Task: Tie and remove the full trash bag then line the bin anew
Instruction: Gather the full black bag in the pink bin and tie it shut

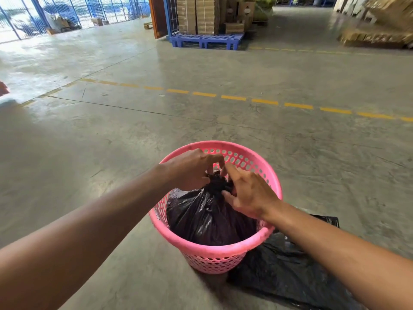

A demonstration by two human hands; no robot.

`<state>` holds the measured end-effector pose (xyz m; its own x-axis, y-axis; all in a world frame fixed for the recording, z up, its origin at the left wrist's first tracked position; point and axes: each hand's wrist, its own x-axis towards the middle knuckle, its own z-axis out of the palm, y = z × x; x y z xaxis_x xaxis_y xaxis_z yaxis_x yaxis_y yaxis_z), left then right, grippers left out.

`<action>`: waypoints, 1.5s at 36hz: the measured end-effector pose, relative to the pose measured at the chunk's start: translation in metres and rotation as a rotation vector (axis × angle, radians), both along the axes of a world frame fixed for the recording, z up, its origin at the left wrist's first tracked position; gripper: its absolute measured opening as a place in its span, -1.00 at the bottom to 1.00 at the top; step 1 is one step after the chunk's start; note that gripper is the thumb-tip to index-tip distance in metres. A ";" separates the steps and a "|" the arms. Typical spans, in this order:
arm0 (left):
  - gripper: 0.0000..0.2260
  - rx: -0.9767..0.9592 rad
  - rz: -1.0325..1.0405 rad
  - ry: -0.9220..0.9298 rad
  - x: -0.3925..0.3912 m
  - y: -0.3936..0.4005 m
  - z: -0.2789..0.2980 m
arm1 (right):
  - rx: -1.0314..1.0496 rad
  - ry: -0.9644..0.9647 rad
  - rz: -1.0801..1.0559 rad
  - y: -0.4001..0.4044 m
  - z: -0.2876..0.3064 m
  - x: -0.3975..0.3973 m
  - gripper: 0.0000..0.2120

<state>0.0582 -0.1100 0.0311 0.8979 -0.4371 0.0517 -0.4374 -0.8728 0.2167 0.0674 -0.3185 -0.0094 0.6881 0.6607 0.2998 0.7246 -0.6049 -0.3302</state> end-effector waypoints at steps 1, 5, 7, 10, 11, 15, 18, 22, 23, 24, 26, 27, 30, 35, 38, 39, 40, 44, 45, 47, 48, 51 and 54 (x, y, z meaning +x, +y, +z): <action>-0.63 0.013 0.003 -0.030 0.000 0.001 -0.003 | 0.011 0.008 0.013 -0.001 0.001 0.002 -0.50; -0.64 -0.004 0.016 -0.038 0.001 0.006 -0.009 | 0.041 0.025 0.024 0.001 0.004 0.013 -0.59; -0.63 -0.014 -0.004 -0.020 0.003 0.009 -0.009 | 0.070 0.037 0.026 0.001 0.009 0.017 -0.69; -0.67 -0.141 0.024 0.072 0.006 0.017 -0.005 | 0.096 0.055 0.029 -0.001 0.016 0.023 -0.84; -0.69 -0.173 0.046 0.109 0.006 0.021 -0.004 | 0.102 0.079 0.025 -0.003 0.017 0.025 -0.87; -0.77 -0.266 0.090 0.236 0.004 0.028 -0.004 | 0.128 0.163 0.026 -0.008 0.016 0.032 -0.89; -0.80 -0.334 0.110 0.255 0.004 0.029 -0.007 | 0.161 0.201 0.034 -0.009 0.017 0.032 -0.88; -0.82 -0.375 0.126 0.251 0.002 0.027 -0.013 | 0.175 0.233 0.052 -0.008 0.018 0.034 -0.91; -0.84 -0.376 0.124 0.239 0.002 0.026 -0.015 | 0.167 0.243 0.054 -0.008 0.018 0.035 -0.92; -0.85 -0.375 0.121 0.220 0.002 0.027 -0.016 | 0.158 0.251 0.052 -0.008 0.018 0.036 -0.93; -0.86 -0.405 0.127 0.192 0.002 0.026 -0.019 | 0.134 0.254 0.041 -0.009 0.017 0.037 -0.93; -0.87 -0.451 0.143 0.198 0.003 0.026 -0.021 | 0.124 0.252 0.036 -0.009 0.017 0.037 -0.94; -0.93 -0.640 0.202 0.222 0.004 0.023 -0.027 | 0.108 0.242 0.015 -0.010 0.017 0.037 -0.95; -0.84 -0.639 0.229 0.160 0.002 0.026 -0.031 | 0.097 0.247 -0.019 -0.014 0.013 0.041 -0.94; -0.87 -0.616 0.189 0.158 0.002 0.034 -0.026 | 0.095 0.242 -0.029 -0.017 0.010 0.043 -0.92; -0.91 -0.629 0.178 0.169 0.003 0.037 -0.025 | 0.102 0.246 -0.032 -0.019 0.009 0.043 -0.92; -0.91 -0.644 0.174 0.181 0.002 0.039 -0.022 | 0.108 0.248 -0.033 -0.019 0.009 0.044 -0.93; -0.87 -0.609 0.208 0.188 0.001 0.051 -0.021 | 0.093 0.249 -0.021 -0.021 0.009 0.044 -0.94; -0.87 -0.582 0.217 0.195 0.001 0.054 -0.022 | 0.065 0.239 -0.011 -0.020 0.010 0.044 -0.95; -0.85 -0.488 0.221 0.230 0.001 0.055 -0.026 | -0.033 0.189 0.009 -0.018 0.013 0.043 -0.97; -0.84 -0.417 0.216 0.239 0.001 0.056 -0.026 | -0.097 0.160 0.011 -0.017 0.013 0.042 -0.97; -0.81 -0.185 0.213 0.189 0.003 0.056 -0.025 | -0.256 0.110 -0.017 -0.016 0.010 0.039 -0.94; -0.82 -0.037 0.218 0.113 0.001 0.052 -0.023 | -0.280 0.110 -0.035 -0.024 0.005 0.039 -0.92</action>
